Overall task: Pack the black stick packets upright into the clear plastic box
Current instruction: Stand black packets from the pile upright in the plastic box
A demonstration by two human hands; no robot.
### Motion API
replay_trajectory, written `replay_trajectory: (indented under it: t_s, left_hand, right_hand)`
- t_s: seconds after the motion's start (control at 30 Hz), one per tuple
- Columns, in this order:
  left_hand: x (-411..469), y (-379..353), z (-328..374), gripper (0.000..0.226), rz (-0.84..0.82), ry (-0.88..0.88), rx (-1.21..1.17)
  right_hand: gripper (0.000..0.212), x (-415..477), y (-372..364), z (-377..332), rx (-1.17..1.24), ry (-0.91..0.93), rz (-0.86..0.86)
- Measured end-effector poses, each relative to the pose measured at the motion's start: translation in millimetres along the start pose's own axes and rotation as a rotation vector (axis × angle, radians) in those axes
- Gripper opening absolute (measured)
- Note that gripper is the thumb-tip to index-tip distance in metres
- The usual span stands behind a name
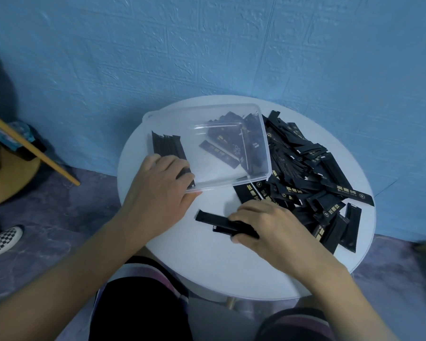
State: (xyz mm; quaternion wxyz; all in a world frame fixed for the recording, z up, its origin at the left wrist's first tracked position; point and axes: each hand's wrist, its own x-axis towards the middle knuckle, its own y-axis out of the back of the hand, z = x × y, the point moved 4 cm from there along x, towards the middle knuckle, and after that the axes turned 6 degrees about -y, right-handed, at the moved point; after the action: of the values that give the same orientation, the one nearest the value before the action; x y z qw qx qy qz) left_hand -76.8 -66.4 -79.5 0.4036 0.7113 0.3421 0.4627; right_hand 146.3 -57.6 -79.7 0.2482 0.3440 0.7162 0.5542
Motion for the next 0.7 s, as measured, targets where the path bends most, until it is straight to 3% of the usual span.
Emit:
replay_trajectory:
  t_s: [0.4,0.57,0.7]
  left_hand:
    - [0.9,2.3,1.4,0.051,0.005,0.010,-0.001]
    - [0.9,1.9,1.0,0.051,-0.016,0.013,0.002]
    - [0.3,2.3,0.6,0.052,-0.031,0.016,0.000]
  right_hand:
    - [0.029,21.1,1.3,-12.0,0.018,-0.002,0.079]
    - [0.043,27.5,0.8,-12.7,0.005,-0.016,0.067]
    - [0.029,27.1,-2.0,-16.2,-0.018,-0.007,0.022]
